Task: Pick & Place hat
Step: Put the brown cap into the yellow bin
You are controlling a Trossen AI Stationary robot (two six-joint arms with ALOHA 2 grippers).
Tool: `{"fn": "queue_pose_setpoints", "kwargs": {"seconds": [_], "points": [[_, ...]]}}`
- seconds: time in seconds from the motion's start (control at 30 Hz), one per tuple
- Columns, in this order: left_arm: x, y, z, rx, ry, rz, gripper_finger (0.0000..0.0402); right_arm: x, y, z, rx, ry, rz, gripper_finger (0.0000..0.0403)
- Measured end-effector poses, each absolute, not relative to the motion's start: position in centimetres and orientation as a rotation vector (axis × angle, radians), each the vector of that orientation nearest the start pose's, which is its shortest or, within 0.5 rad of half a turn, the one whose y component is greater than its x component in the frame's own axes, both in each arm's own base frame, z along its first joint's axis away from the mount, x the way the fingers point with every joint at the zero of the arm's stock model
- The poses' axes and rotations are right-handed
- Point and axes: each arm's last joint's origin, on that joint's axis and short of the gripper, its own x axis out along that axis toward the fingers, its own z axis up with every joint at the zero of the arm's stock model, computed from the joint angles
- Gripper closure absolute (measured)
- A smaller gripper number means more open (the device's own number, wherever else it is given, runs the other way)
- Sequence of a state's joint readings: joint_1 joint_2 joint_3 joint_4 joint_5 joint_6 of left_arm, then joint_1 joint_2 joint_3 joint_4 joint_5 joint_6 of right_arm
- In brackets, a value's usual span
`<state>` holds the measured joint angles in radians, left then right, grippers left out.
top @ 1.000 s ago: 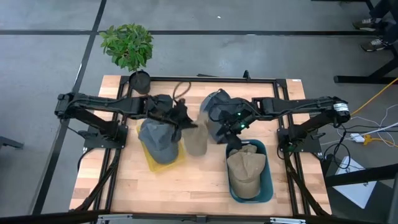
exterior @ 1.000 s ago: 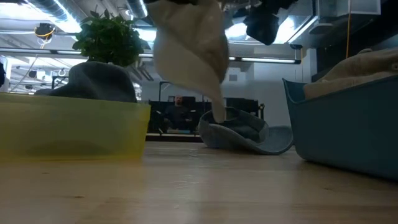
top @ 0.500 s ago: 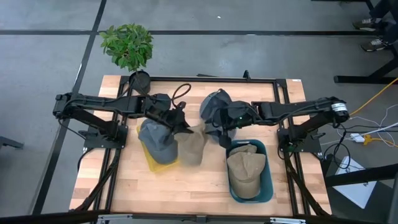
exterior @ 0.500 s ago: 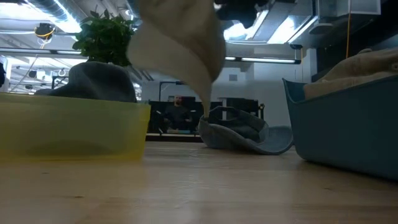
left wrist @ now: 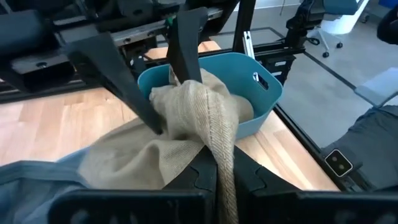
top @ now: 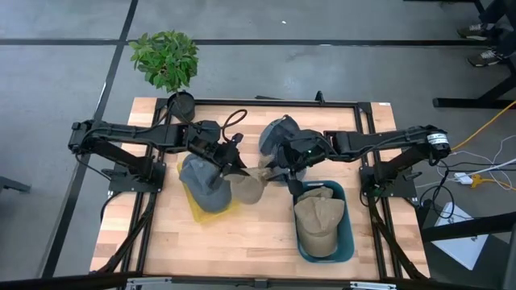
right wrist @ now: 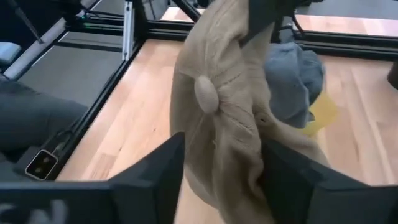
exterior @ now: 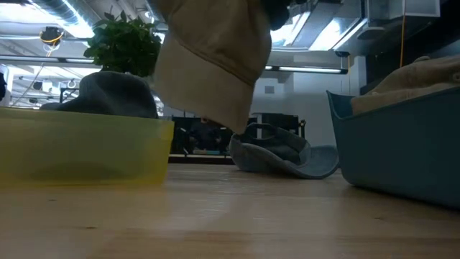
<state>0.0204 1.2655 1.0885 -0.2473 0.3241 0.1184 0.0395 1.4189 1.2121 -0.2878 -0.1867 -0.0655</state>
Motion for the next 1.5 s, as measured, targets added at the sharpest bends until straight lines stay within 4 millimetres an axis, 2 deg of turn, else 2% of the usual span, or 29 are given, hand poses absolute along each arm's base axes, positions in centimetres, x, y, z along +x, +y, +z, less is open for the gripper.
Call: {"fn": "queue_pose_setpoints", "kwargs": {"seconds": [0.23,0.53,0.73,0.87,0.97,1.1,1.3,1.5], "points": [[27.8,-0.4,33.0,0.034,0.420,-0.346,0.0395,31.4,2.1,32.5,-0.021,0.506,0.349,0.0384],[27.7,-0.9,33.0,-0.017,0.412,-0.544,0.0395,31.4,2.7,33.1,-0.026,0.413,0.632,0.0395],[27.7,-1.0,33.2,-0.024,0.401,-0.582,0.0395,31.5,2.9,33.4,-0.018,0.365,0.717,0.0392],[27.5,-1.1,33.0,-0.039,0.421,-0.610,0.0395,31.6,2.7,33.2,-0.004,0.394,0.623,0.0385],[27.0,-1.3,32.6,-0.073,0.464,-0.671,0.0396,31.2,2.3,33.1,0.049,0.433,0.631,0.0365],[27.1,-1.2,32.5,-0.067,0.470,-0.643,0.0394,30.7,1.2,33.6,0.177,0.458,0.603,0.0322],[27.3,-1.0,32.6,-0.043,0.471,-0.546,0.0396,29.0,-0.5,33.4,0.267,0.600,0.372,0.0249],[27.6,-0.5,32.7,-0.006,0.459,-0.363,0.0395,28.7,-0.4,33.3,0.262,0.640,0.164,0.0222]]}}
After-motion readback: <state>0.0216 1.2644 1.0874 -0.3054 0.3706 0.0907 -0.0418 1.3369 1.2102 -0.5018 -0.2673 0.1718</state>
